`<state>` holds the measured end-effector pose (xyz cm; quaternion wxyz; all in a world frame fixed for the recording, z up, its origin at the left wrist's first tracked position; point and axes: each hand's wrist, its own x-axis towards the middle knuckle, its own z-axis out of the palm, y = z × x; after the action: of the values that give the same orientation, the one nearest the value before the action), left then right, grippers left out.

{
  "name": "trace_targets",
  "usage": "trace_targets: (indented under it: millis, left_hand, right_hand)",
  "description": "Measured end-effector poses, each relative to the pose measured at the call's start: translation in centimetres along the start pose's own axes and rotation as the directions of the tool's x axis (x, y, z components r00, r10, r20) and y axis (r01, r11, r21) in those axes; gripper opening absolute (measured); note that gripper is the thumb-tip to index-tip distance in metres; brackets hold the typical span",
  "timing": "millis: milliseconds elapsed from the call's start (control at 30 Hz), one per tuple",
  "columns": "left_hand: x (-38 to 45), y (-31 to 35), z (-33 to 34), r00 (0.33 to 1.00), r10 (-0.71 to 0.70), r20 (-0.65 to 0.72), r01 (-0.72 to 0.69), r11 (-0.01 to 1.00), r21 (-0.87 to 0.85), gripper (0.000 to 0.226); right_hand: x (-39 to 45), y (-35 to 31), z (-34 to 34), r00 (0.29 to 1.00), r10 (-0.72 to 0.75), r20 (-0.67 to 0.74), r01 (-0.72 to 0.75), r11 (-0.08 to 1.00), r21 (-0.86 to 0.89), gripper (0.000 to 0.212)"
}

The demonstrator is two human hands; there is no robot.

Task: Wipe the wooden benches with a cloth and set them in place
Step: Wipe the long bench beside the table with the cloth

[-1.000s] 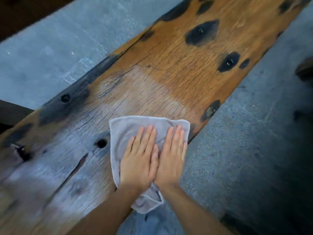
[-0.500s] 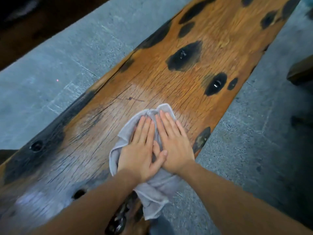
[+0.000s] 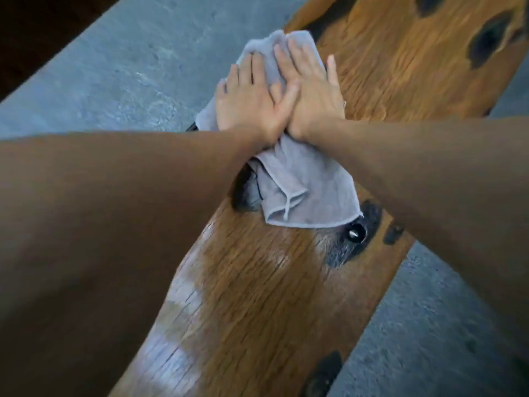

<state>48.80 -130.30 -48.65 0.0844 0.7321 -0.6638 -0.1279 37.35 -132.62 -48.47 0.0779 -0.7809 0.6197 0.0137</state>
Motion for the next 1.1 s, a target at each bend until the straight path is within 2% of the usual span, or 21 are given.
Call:
trace_targets:
  millis: [133, 200, 300, 367, 467, 567, 633, 733, 867, 933, 1100]
  left_hand:
    - [-1.3, -0.5, -0.2, 0.999, -0.035, 0.019, 0.036, 0.999, -0.020, 0.072]
    - [-4.2, -1.7, -0.4, 0.991, -0.131, -0.002, 0.131, 0.991, -0.023, 0.070]
    - [-13.5, -4.0, -1.0, 0.942, -0.325, -0.086, 0.326, 0.945, 0.002, 0.068]
    - [-20.9, -5.6, -1.4, 0.922, -0.376, -0.088, 0.379, 0.925, 0.015, 0.067]
    - [-31.0, -8.3, -1.4, 0.937, -0.347, -0.020, 0.348, 0.937, 0.039, 0.069]
    - [-38.8, -9.1, -0.5, 0.985, -0.167, 0.038, 0.163, 0.983, 0.089, 0.067]
    - [-41.0, -8.7, 0.4, 0.993, -0.104, 0.058, 0.096, 0.987, 0.127, 0.067]
    - [-39.6, -7.6, 0.7, 0.995, -0.055, 0.085, 0.045, 0.992, 0.118, 0.067]
    - [-31.9, -4.2, 1.6, 0.988, 0.141, 0.060, -0.147, 0.984, 0.101, 0.068]
    - [-28.0, -1.9, 2.3, 0.975, 0.213, 0.060, -0.218, 0.971, 0.095, 0.068]
    - [-20.6, 2.6, 2.8, 0.967, 0.242, 0.076, -0.248, 0.964, 0.099, 0.067]
  right_hand:
    - [-1.8, -1.1, -0.1, 0.999, 0.049, -0.007, -0.049, 0.998, -0.028, 0.061]
    - [-4.2, -2.7, 0.1, 0.996, 0.084, 0.009, -0.084, 0.996, -0.025, 0.061]
    - [-11.5, -7.4, 0.9, 0.999, 0.028, 0.044, -0.028, 1.000, 0.007, 0.062]
    - [-17.6, -10.7, 1.7, 0.999, -0.007, 0.051, 0.004, 0.998, 0.055, 0.063]
    - [-27.8, -14.4, 3.7, 0.998, 0.004, 0.069, -0.013, 0.990, 0.138, 0.062]
    - [-37.1, -15.5, 5.4, 0.978, 0.197, 0.071, -0.206, 0.965, 0.165, 0.063]
    - [-39.8, -14.9, 6.0, 0.949, 0.303, 0.088, -0.314, 0.932, 0.180, 0.067]
    - [-38.9, -12.3, 5.6, 0.950, 0.290, 0.116, -0.306, 0.936, 0.171, 0.072]
    - [-32.5, -4.9, 4.3, 0.994, 0.102, 0.046, -0.105, 0.991, 0.083, 0.073]
    - [-29.5, -2.0, 3.9, 0.995, 0.089, 0.037, -0.090, 0.995, 0.033, 0.070]
    - [-22.9, 2.9, 1.8, 0.997, 0.033, 0.064, -0.035, 0.999, 0.026, 0.067]
